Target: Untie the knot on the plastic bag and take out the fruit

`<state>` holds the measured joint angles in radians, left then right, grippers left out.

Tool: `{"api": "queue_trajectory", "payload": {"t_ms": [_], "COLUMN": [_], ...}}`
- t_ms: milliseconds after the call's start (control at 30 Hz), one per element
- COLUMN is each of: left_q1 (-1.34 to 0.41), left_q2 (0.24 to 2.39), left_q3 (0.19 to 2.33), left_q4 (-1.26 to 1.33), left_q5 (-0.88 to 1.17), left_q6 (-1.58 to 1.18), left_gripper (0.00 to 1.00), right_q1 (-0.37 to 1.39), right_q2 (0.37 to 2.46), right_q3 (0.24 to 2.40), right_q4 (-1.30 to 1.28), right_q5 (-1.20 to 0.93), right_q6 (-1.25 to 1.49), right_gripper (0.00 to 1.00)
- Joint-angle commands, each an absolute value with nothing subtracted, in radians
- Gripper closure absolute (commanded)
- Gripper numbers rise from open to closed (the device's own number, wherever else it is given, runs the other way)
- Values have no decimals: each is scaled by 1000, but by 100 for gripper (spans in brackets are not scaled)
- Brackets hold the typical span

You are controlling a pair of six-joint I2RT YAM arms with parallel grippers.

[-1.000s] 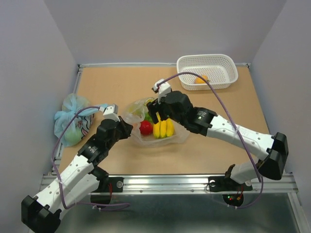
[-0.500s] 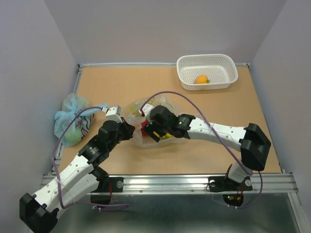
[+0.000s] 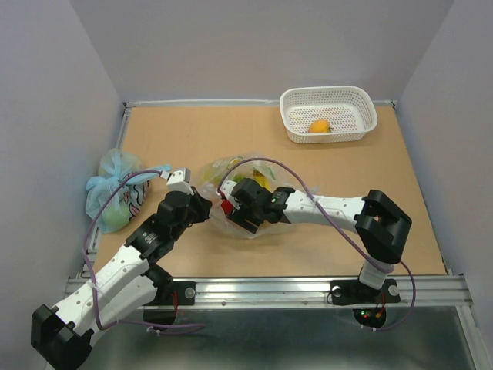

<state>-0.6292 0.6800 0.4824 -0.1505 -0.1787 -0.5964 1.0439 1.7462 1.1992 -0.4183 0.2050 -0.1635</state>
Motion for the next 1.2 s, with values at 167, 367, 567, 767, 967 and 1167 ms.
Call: {"api": "queue_trajectory", "payload": {"t_ms": [167, 367, 567, 767, 967, 1167], "left_q1": [-637, -637, -637, -637, -635, -637], "left_q2": [672, 672, 678, 689, 715, 713], "left_q3": [491, 498, 512, 529, 560, 561], "left_q4": [-156, -155, -146, -137, -146, -146], "left_q5": [-212, -229, -256, -301, -345, -360], "left_q6": [-607, -604, -589, -572, -566, -568], "left_gripper": [100, 100, 100, 100, 100, 100], "right_q1": [1054, 1054, 1054, 1054, 1054, 1054], "right_q2": [1789, 1718, 1591, 1525, 1473, 1418], "right_q3": [1195, 1213, 1224, 1256, 1270, 1299], "right_q4": [-325, -324, -325, -327, -328, -325], "right_q5": [328, 265, 207, 83, -54, -55], "right_q6": [-190, -175, -138, -117, -92, -64], "right_gripper": [66, 99, 100, 100, 100, 100]}}
